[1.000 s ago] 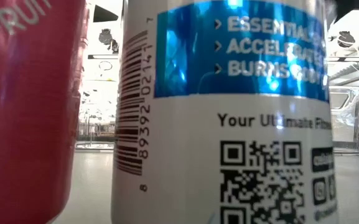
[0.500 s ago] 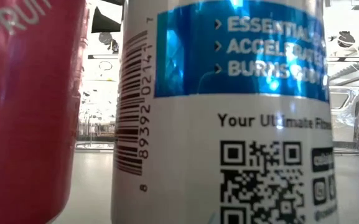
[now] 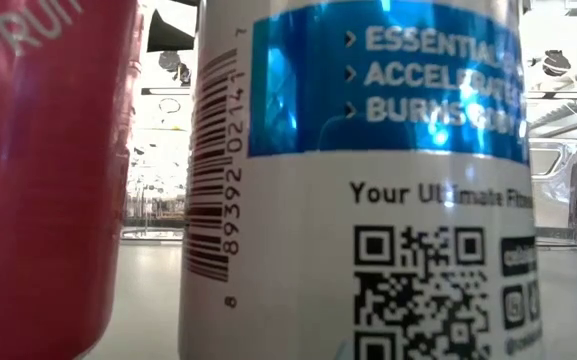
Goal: Sort soda cans
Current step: Put the right pink soda can into the right transparent bin
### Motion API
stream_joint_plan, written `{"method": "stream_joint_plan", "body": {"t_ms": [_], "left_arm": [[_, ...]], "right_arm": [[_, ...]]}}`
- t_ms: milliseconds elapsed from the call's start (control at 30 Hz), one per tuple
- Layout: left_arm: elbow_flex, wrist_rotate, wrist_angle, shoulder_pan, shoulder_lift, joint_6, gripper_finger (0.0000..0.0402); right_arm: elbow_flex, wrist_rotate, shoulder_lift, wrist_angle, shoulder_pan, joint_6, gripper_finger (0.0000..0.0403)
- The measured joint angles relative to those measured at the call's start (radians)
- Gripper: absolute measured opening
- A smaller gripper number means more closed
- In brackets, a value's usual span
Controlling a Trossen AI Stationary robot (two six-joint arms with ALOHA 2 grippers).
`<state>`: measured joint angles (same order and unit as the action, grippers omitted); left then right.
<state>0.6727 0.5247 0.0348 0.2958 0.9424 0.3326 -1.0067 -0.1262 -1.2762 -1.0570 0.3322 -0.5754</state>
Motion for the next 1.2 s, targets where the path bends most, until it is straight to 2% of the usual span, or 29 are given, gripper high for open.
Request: {"method": "stream_joint_plan", "body": {"t_ms": [500, 767, 1033, 1200], "left_arm": [[0.0, 0.0, -0.004, 0.0, 0.0, 0.002, 0.0354], [0.0, 0.0, -0.007, 0.0, 0.0, 0.032, 0.0354], [0.0, -0.011, -0.007, 0.0, 0.0, 0.054, 0.0354], [0.0, -0.021, -0.007, 0.0, 0.0, 0.054, 0.0354]], "right_arm": [[0.0, 0.016, -0.018, -0.002, 0.188, 0.264, 0.0284], [0.0, 0.027, -0.092, 0.04, 0.194, 0.327, 0.0289], [-0.001, 0.022, -0.1, 0.042, 0.194, 0.333, 0.0293], [-0.001, 0.022, -0.1, 0.026, 0.194, 0.329, 0.0308]]}}
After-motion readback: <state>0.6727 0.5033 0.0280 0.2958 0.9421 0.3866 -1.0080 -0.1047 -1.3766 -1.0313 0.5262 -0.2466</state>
